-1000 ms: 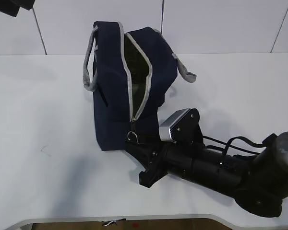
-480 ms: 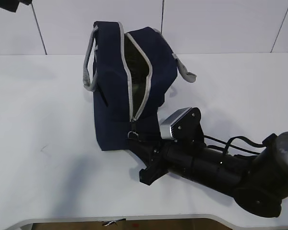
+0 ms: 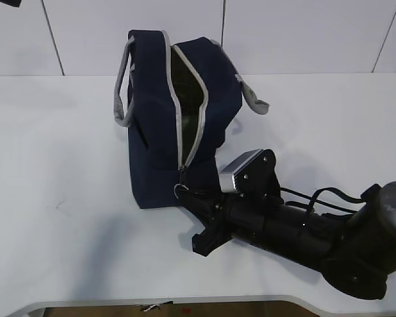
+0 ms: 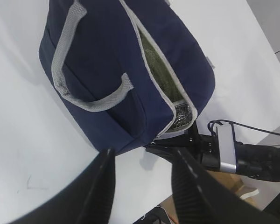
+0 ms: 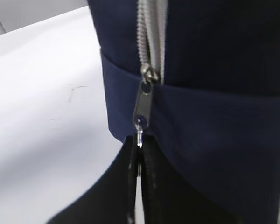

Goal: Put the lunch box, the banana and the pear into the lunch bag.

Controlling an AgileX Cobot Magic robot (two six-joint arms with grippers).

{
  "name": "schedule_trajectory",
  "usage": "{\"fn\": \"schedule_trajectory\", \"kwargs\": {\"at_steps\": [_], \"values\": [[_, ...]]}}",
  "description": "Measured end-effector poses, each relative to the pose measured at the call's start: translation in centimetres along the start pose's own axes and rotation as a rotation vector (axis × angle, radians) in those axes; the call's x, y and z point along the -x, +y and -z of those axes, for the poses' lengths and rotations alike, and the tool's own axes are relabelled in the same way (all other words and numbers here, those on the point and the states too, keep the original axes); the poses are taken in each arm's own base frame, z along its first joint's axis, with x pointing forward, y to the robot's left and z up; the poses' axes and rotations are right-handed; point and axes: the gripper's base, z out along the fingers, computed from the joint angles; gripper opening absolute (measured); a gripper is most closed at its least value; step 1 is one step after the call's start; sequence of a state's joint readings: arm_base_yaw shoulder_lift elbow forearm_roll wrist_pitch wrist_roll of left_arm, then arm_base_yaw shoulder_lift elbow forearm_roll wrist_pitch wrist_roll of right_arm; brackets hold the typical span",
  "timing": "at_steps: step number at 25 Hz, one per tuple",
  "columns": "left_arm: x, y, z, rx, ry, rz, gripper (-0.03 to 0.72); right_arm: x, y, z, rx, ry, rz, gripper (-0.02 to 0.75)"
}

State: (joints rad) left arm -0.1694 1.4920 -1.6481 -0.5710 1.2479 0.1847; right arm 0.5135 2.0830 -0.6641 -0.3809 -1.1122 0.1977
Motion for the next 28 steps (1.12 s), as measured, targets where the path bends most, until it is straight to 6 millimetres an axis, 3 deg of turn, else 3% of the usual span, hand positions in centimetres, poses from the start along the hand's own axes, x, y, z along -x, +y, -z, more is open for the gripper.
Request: {"fn": "schedule_trajectory", "kwargs": {"at_steps": [11, 21, 28], "values": [[-0.8, -2.5, -0.3, 0.024, 0.034, -0.098, 0.307, 0.4, 0.3, 0.1, 0.031, 0.024, -0.018, 0.017], [-1.4, -3.5, -1.1, 0.08, 0.078, -0.143, 0.307, 6.1, 1.2, 2.6, 0.024, 0.089, 0.05, 0.017], [-3.7, -1.7, -3.6, 0.114, 0.201, -0.104, 0.306, 9.6, 1.6, 5.3, -0.049, 0.147, 0.07, 0.017]]}}
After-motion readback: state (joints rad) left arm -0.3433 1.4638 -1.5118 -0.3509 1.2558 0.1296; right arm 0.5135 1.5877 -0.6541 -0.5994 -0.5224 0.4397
